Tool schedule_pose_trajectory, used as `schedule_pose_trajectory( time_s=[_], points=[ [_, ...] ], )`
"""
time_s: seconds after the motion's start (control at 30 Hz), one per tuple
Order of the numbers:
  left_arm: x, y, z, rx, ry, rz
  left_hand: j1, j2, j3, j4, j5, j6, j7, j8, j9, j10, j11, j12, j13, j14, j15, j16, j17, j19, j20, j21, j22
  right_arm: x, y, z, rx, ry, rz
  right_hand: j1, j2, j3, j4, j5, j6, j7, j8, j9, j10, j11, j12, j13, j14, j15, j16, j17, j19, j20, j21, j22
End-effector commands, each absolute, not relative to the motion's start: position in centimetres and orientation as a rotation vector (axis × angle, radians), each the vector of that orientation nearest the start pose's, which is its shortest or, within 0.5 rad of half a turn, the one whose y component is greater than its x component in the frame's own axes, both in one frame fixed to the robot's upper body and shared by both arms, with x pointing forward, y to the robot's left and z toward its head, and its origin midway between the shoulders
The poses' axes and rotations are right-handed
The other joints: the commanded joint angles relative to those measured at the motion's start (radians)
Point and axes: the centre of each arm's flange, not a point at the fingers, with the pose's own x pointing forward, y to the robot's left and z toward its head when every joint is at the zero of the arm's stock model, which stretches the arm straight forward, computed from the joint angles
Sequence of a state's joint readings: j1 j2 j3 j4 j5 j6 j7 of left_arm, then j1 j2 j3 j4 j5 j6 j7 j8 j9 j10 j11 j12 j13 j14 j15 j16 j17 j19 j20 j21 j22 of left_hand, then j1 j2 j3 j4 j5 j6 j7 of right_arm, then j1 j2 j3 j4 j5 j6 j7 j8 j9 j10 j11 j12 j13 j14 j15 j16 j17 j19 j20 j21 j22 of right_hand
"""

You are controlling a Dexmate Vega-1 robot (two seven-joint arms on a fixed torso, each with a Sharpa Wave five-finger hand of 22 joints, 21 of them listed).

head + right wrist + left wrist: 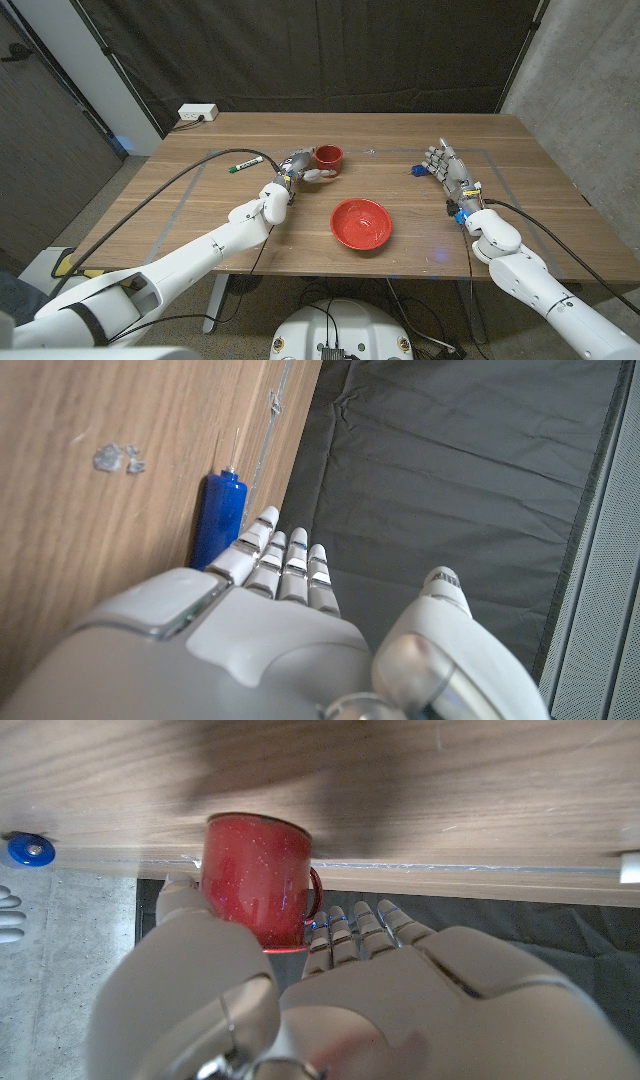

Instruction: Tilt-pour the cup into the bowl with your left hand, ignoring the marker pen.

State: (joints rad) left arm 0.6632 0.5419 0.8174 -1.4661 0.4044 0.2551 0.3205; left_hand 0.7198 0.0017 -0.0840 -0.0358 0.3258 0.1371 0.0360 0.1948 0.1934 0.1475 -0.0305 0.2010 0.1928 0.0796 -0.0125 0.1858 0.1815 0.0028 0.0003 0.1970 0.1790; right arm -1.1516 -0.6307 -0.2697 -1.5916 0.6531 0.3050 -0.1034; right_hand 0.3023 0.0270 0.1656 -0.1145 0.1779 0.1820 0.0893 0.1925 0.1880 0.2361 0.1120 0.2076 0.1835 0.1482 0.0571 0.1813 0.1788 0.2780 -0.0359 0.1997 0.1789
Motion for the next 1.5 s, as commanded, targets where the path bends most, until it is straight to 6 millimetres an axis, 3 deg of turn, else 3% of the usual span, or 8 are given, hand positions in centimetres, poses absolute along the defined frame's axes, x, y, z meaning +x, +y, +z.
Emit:
schedule_pose_trajectory(
  time_s=[0.03, 0.33, 0.47, 0.77, 0.87, 1.2, 1.37, 1.5],
  points=[
    [66.1, 14.7, -3.7, 1.151, -0.605, 0.083, 0.007, 0.003, -0.006, 0.001, -0.002, 0.009, -0.001, 0.003, 0.001, 0.009, -0.003, 0.002, 0.006, 0.0, -0.002, 0.001, 0.003, 0.0, -0.008, 0.002, 0.004, 57.8, -31.9, -8.6, 0.039, -0.567, 0.135, 0.001, 0.009, -0.006, 0.002, 0.007, 0.006, -0.004, 0.003, 0.003, 0.009, -0.001, 0.008, 0.004, 0.007, 0.002, 0.003, 0.003, 0.007, 0.004, 0.001, 0.004],
    [66.9, 13.6, -3.7, 1.126, -0.625, 0.065, 0.016, 0.009, -0.008, -0.001, -0.001, 0.05, -0.011, 0.019, 0.001, 0.046, -0.013, 0.015, 0.006, 0.036, -0.014, 0.013, 0.002, 0.033, -0.024, 0.015, 0.003, 57.4, -32.5, -8.8, 0.039, -0.56, 0.124, 0.002, 0.01, -0.005, 0.001, 0.007, 0.005, -0.003, 0.003, 0.003, 0.01, -0.001, 0.008, 0.004, 0.009, 0.001, 0.004, 0.003, 0.007, 0.004, 0.001, 0.004],
    [67.1, 13.2, -3.7, 1.122, -0.625, 0.062, 0.036, 0.019, -0.007, -0.007, 0.0, 0.083, -0.015, 0.026, 0.001, 0.087, -0.012, 0.026, 0.005, 0.086, -0.024, 0.023, 0.001, 0.124, -0.051, 0.045, 0.006, 57.4, -32.5, -9.0, 0.038, -0.556, 0.127, 0.002, 0.01, -0.006, 0.001, 0.007, 0.006, -0.004, 0.003, 0.003, 0.01, -0.003, 0.008, 0.004, 0.01, 0.002, 0.004, 0.003, 0.008, 0.004, 0.001, 0.004],
    [67.0, 13.0, -3.8, 1.086, -0.634, 0.099, 0.152, 0.074, 0.027, -0.052, -0.003, 0.259, -0.045, 0.067, 0.001, 0.26, -0.049, 0.056, 0.003, 0.273, -0.074, 0.049, 0.001, 0.304, -0.063, 0.098, 0.011, 57.4, -32.7, -9.2, 0.041, -0.55, 0.128, 0.001, 0.01, -0.006, 0.001, 0.007, 0.006, -0.005, 0.004, 0.003, 0.012, 0.0, 0.008, 0.004, 0.011, 0.001, 0.004, 0.003, 0.009, 0.003, 0.001, 0.004],
    [67.0, 13.1, -3.7, 1.083, -0.636, 0.097, 0.178, 0.092, 0.037, -0.06, -0.007, 0.292, -0.052, 0.072, 0.001, 0.296, -0.061, 0.059, 0.003, 0.305, -0.08, 0.05, 0.002, 0.326, -0.062, 0.103, 0.011, 57.4, -32.8, -9.3, 0.04, -0.548, 0.128, 0.001, 0.01, -0.007, 0.001, 0.007, 0.006, -0.005, 0.003, 0.003, 0.011, -0.001, 0.008, 0.004, 0.011, 0.002, 0.004, 0.003, 0.009, 0.004, 0.001, 0.004],
    [66.7, 13.6, -3.6, 1.05, -0.652, 0.091, 0.184, 0.098, 0.035, -0.058, -0.023, 0.3, -0.057, 0.061, 0.0, 0.298, -0.071, 0.04, 0.003, 0.29, -0.073, 0.026, 0.002, 0.292, -0.064, 0.083, 0.01, 57.3, -32.7, -9.4, 0.044, -0.553, 0.128, 0.001, 0.011, -0.007, 0.001, 0.007, 0.006, -0.004, 0.004, 0.003, 0.011, -0.001, 0.008, 0.004, 0.012, 0.003, 0.004, 0.003, 0.009, 0.004, 0.001, 0.004],
    [66.6, 14.0, -3.6, 1.046, -0.645, 0.098, 0.147, 0.088, 0.007, -0.035, -0.038, 0.192, -0.035, 0.005, 0.002, 0.197, -0.047, -0.008, 0.007, 0.186, -0.041, -0.007, 0.005, 0.187, -0.012, 0.03, 0.01, 57.1, -32.6, -9.6, 0.046, -0.555, 0.125, 0.001, 0.011, -0.007, 0.001, 0.007, 0.006, -0.003, 0.003, 0.003, 0.011, 0.0, 0.008, 0.004, 0.012, 0.002, 0.004, 0.003, 0.01, 0.003, 0.001, 0.004],
    [66.7, 14.3, -3.7, 1.038, -0.639, 0.099, 0.136, 0.083, -0.002, -0.029, -0.04, 0.159, -0.032, -0.004, 0.004, 0.161, -0.04, -0.014, 0.009, 0.144, -0.029, -0.012, 0.006, 0.145, -0.006, 0.013, 0.009, 56.9, -32.5, -9.6, 0.044, -0.557, 0.122, 0.001, 0.011, -0.007, 0.001, 0.007, 0.006, -0.004, 0.003, 0.003, 0.013, 0.002, 0.008, 0.004, 0.012, 0.002, 0.004, 0.003, 0.01, 0.003, 0.001, 0.004]
  ],
)
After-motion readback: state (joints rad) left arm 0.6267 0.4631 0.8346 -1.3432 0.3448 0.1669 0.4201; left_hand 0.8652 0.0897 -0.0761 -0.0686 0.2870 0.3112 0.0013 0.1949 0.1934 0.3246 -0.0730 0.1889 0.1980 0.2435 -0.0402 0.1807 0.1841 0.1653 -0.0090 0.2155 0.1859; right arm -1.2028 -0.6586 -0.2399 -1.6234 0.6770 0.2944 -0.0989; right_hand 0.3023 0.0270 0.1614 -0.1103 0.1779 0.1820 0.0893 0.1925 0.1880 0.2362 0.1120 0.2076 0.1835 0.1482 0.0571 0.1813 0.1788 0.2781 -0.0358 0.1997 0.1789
